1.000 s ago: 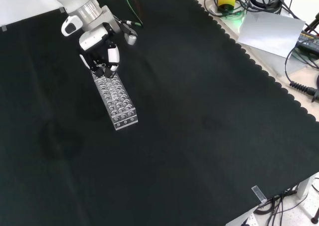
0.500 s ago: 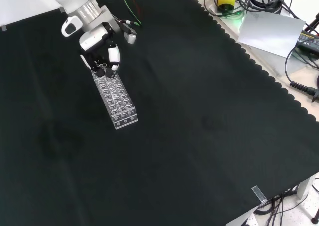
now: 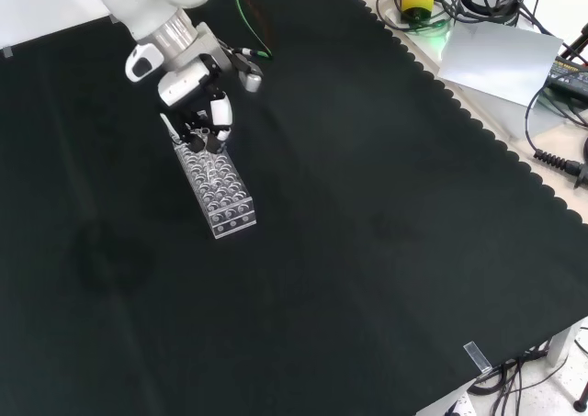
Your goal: Put the test tube back in the rack.
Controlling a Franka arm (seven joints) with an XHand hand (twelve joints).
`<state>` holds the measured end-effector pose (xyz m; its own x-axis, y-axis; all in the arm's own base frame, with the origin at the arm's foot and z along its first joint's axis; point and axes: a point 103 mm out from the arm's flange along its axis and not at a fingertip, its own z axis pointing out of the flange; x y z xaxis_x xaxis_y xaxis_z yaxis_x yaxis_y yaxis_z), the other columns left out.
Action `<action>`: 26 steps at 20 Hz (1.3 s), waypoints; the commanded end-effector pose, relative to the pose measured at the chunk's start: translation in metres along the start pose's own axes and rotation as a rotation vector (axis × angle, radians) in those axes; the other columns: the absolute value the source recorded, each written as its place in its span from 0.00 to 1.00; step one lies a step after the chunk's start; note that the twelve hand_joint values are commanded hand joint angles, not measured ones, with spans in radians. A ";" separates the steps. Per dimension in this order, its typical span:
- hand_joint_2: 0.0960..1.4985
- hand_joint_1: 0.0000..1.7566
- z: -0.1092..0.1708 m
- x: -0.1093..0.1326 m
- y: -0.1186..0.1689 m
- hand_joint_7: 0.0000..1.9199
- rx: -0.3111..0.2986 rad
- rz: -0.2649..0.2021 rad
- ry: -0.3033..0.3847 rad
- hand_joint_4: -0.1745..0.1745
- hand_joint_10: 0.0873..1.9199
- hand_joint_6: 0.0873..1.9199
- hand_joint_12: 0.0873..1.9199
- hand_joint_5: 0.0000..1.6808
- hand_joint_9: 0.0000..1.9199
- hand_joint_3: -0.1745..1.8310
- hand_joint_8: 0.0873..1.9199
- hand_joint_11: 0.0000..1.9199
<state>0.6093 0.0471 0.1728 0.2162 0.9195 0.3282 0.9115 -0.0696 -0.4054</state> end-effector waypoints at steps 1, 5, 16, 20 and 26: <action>0.34 0.70 0.006 -0.010 -0.003 0.98 0.020 -0.002 0.028 0.00 0.05 0.09 0.46 0.89 0.94 0.44 0.10 0.68; 0.34 0.70 0.003 -0.020 -0.004 0.98 0.026 -0.022 0.042 0.00 0.05 0.09 0.46 0.89 0.94 0.44 0.10 0.68; 0.37 0.56 0.015 0.004 0.006 0.31 0.127 -0.004 0.088 0.42 0.00 0.11 0.74 0.34 0.54 0.34 0.37 0.23; 0.38 0.53 0.012 0.016 0.005 0.15 0.108 -0.022 0.083 0.49 0.00 0.10 0.78 0.25 0.44 0.31 0.45 0.16; 0.39 0.52 -0.017 0.031 -0.007 0.09 0.063 -0.071 0.077 0.52 0.00 0.09 0.78 0.24 0.40 0.30 0.45 0.13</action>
<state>0.6196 0.0593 0.1748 0.2160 0.8848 0.4129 0.8906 -0.0052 -0.4548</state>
